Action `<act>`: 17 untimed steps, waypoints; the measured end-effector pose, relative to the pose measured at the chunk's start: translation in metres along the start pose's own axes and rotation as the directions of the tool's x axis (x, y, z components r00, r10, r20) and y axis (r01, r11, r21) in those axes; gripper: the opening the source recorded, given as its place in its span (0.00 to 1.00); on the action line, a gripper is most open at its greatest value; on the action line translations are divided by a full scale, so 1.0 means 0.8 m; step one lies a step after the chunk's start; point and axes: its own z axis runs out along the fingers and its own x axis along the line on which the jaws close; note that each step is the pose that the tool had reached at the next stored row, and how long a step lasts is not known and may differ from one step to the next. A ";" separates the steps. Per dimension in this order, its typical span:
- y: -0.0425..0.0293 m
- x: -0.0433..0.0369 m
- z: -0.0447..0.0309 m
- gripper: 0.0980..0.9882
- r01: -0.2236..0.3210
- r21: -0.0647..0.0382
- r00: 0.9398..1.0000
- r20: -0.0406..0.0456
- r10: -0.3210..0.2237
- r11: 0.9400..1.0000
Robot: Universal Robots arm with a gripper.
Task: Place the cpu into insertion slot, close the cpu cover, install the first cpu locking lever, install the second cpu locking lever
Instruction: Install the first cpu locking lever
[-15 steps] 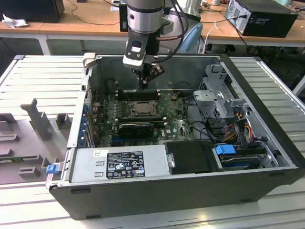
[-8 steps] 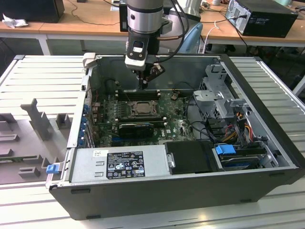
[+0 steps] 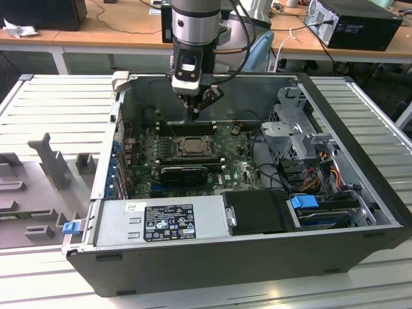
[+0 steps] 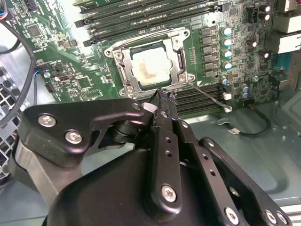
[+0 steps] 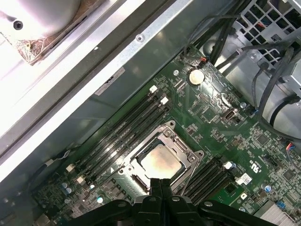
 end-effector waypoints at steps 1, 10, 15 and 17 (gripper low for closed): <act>0.0000 0.000 0.0000 0.01 0.005 0.000 1.000 0.000 -0.005 1.000; 0.0000 0.000 0.0000 0.01 0.062 0.001 0.998 -0.003 -0.062 0.998; 0.0000 0.000 0.0000 0.01 0.097 0.001 0.995 -0.004 -0.097 0.995; 0.0000 0.000 0.0000 0.01 0.120 0.002 0.993 -0.005 -0.120 0.993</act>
